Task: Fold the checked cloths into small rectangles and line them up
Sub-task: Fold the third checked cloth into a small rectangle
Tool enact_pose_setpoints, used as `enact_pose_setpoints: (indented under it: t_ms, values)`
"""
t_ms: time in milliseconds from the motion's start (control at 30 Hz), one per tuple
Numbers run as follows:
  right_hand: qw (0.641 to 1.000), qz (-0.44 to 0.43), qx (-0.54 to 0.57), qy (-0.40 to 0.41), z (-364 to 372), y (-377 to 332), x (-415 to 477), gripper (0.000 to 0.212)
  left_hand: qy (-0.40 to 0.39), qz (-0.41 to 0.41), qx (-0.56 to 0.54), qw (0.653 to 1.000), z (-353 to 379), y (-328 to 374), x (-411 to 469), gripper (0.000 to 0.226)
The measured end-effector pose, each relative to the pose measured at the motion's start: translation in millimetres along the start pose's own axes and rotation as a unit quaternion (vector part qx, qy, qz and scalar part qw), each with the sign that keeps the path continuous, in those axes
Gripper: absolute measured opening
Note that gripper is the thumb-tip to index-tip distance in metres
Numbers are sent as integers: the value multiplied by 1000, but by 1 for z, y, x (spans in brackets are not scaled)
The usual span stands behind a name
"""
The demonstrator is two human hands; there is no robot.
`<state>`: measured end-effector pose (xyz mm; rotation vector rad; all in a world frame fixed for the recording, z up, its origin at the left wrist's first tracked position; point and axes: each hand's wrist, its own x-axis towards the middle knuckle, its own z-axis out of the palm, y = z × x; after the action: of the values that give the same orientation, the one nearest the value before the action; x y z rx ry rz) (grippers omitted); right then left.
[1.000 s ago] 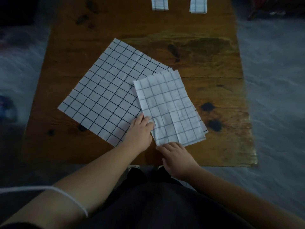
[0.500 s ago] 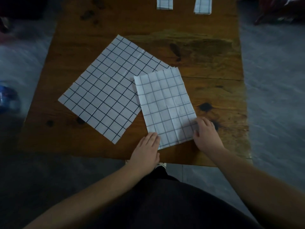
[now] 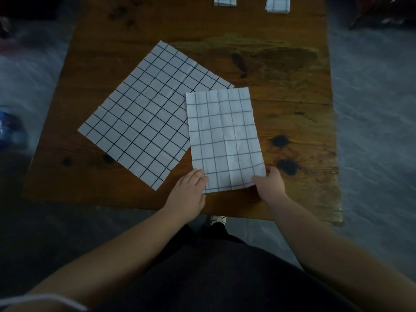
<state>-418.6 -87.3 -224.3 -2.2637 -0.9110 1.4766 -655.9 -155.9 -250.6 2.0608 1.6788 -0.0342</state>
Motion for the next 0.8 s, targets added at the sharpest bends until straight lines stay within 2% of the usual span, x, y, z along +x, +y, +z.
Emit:
enact_pose_setpoints:
  t_ms: [133, 267, 367, 467, 700, 767, 800]
  values:
    - [990, 91, 101, -29, -2, -11, -1, 31, -5, 1, 23, 1000, 2, 10, 4, 71]
    - [928, 192, 296, -119, -8, -16, -4, 30, -19, 20, 63, 998, 5, 23, 12, 88]
    - [889, 208, 372, -166, -15, -16, -9, 21, 14, 22, 57, 998, 7, 26, 12, 82]
    - [872, 203, 399, -199, -24, -16, -18, 22, 54, 11, 21, 998, 5, 23, 9, 69]
    - [909, 162, 350, -158, -37, -11, -28, 35, 77, 1, 2, 997, -14, 6, -4, 41]
    - [948, 101, 274, -124, -40, -7, -29, 48, 93, 7, -26, 995, -23, 5, -7, 34]
    - [973, 52, 201, -98, -43, -5, -29, 57, 100, 9, -41, 994, -30, 6, -9, 32]
